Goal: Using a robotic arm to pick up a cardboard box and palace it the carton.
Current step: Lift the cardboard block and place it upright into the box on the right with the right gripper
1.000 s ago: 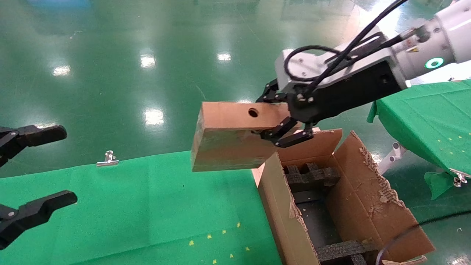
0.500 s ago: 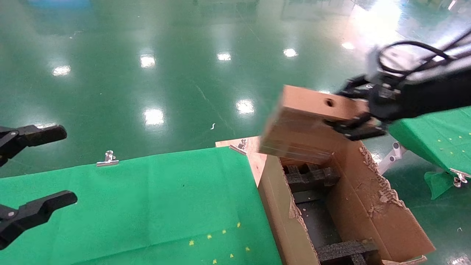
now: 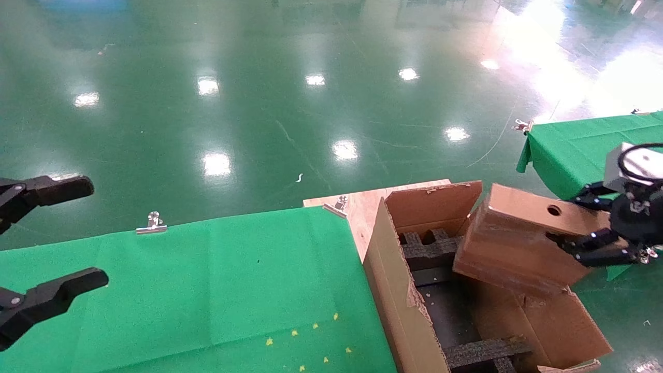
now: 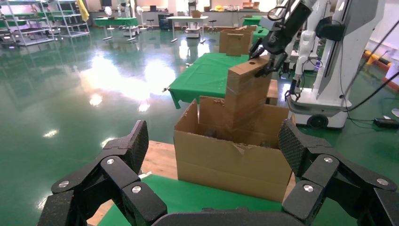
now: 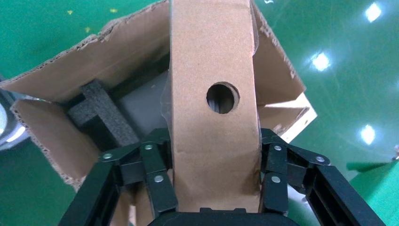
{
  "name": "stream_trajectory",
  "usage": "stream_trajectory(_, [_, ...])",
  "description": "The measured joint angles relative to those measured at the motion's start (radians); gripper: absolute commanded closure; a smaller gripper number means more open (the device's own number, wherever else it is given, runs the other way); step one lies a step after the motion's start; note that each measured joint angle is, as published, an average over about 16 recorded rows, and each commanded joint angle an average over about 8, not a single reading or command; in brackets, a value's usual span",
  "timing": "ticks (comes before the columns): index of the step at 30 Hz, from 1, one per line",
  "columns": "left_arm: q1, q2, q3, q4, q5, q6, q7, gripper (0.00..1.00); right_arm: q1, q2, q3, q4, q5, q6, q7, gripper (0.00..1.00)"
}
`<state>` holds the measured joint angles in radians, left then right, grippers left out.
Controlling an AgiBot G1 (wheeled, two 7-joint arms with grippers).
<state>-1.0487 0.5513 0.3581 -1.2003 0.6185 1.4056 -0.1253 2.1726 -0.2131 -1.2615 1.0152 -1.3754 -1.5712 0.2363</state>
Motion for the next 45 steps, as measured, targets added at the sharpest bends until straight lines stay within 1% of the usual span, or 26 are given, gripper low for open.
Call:
stream_trajectory(6, [0.0, 0.0, 0.0, 0.0, 0.0, 0.0, 0.0, 0.0, -0.007, 0.037, -0.015, 0.014, 0.016, 0.01, 0.017, 1.0])
stream_trajectory(14, [0.0, 0.0, 0.0, 0.0, 0.0, 0.0, 0.0, 0.0, -0.015, 0.04, -0.019, 0.015, 0.023, 0.02, 0.028, 1.0])
stream_trajectory(17, [0.0, 0.0, 0.0, 0.0, 0.0, 0.0, 0.0, 0.0, -0.03, 0.039, -0.027, 0.019, 0.028, 0.039, 0.052, 1.0])
stream_trajectory(20, [0.0, 0.0, 0.0, 0.0, 0.0, 0.0, 0.0, 0.0, -0.056, 0.043, -0.04, 0.035, 0.032, 0.077, 0.099, 1.0])
stream_trajectory(23, [0.0, 0.0, 0.0, 0.0, 0.0, 0.0, 0.0, 0.0, -0.091, 0.056, -0.06, 0.071, 0.033, 0.137, 0.172, 1.0])
stream_trajectory(25, [0.0, 0.0, 0.0, 0.0, 0.0, 0.0, 0.0, 0.0, -0.119, 0.071, -0.077, 0.104, 0.032, 0.19, 0.237, 1.0])
stream_trajectory(31, [0.0, 0.0, 0.0, 0.0, 0.0, 0.0, 0.0, 0.0, -0.21, 0.119, -0.136, 0.223, 0.013, 0.378, 0.482, 1.0])
stream_trajectory(35, [0.0, 0.0, 0.0, 0.0, 0.0, 0.0, 0.0, 0.0, -0.257, 0.146, -0.171, 0.29, -0.007, 0.483, 0.64, 1.0])
stream_trajectory(40, [0.0, 0.0, 0.0, 0.0, 0.0, 0.0, 0.0, 0.0, -0.297, 0.163, -0.205, 0.332, -0.035, 0.571, 0.803, 1.0])
stream_trajectory(45, [0.0, 0.0, 0.0, 0.0, 0.0, 0.0, 0.0, 0.0, -0.32, 0.16, -0.227, 0.337, -0.066, 0.618, 0.917, 1.0])
